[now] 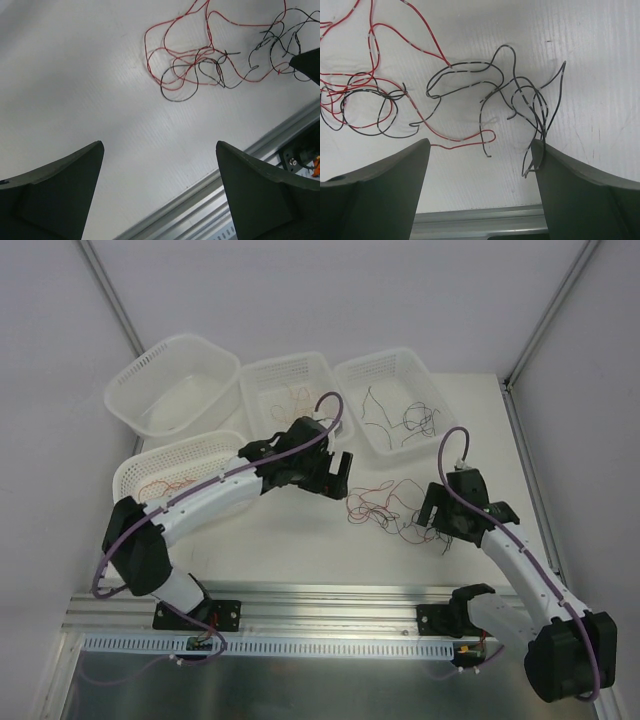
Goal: Untangle the cables
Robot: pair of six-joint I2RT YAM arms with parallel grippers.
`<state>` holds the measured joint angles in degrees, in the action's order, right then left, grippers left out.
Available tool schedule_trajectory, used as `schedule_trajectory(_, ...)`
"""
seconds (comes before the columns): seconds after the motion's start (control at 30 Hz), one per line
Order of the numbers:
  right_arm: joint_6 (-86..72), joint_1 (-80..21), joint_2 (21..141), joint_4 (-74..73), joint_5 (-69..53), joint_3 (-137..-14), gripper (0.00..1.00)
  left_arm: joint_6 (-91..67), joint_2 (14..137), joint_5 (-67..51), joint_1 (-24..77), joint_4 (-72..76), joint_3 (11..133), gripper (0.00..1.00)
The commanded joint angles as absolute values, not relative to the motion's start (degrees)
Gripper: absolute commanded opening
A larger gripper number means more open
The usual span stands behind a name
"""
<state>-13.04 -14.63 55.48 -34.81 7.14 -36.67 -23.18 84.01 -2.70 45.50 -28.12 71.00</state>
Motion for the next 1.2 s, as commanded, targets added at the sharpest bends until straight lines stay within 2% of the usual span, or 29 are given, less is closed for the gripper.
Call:
schedule_trajectory(0.0,-13.45,-14.94,52.39,-35.77,8.35,-37.53,0.87,-17.33,91.56,-1.58,46.41,-26.1,78.03,0.95)
schedule_trajectory(0.3,-13.18,-15.12,47.2,-37.7,5.19,-37.35,0.88,-9.5,113.71,-1.76,49.13,-26.1,97.02,0.9)
schedule_trajectory(0.43,-13.53,-15.12,45.97,-38.5,3.78,-37.18,0.88,-6.86,121.79,0.17,50.62,-25.93,103.87,0.84)
schedule_trajectory(0.63,-13.62,-15.38,45.17,-39.29,3.87,-37.0,0.88,-5.71,127.78,1.23,51.85,-23.82,107.31,0.75)
schedule_trajectory(0.8,-13.89,-15.47,45.7,-38.76,3.43,-36.74,0.88,-6.68,130.6,3.16,52.12,-22.33,108.63,0.62)
schedule_trajectory(0.87,-14.15,-15.47,46.05,-38.32,3.16,-36.48,0.88,-7.12,131.57,3.69,52.12,-21.54,108.81,0.54)
schedule_trajectory(0.9,-14.24,-15.47,46.23,-38.23,3.16,-36.3,0.88,-7.21,131.83,4.3,52.12,-21.45,108.72,0.46)
schedule_trajectory(1.0,-14.59,-15.56,46.84,-37.18,3.25,-35.69,0.88,-7.73,132.01,7.03,52.03,-21.01,107.58,0.28)
schedule_trajectory(1.03,-14.76,-15.56,46.93,-36.74,3.16,-34.99,0.88,-7.65,131.49,7.64,52.03,-20.83,106.45,0.16)
schedule_trajectory(1.07,-15.03,-15.56,47.11,-35.87,3.16,-34.63,0.88,-7.82,131.22,7.91,52.03,-20.66,105.74,0.09)
schedule_trajectory(1.13,-15.55,-15.56,48.07,-34.9,3.08,-33.67,0.88,-7.74,129.65,8.61,52.03,-20.04,103.38,0.0)
schedule_trajectory(1.17,-15.64,-15.56,48.51,-33.94,2.82,-33.49,0.88,-7.82,129.03,9.74,52.03,-19.78,102.4,0.0)
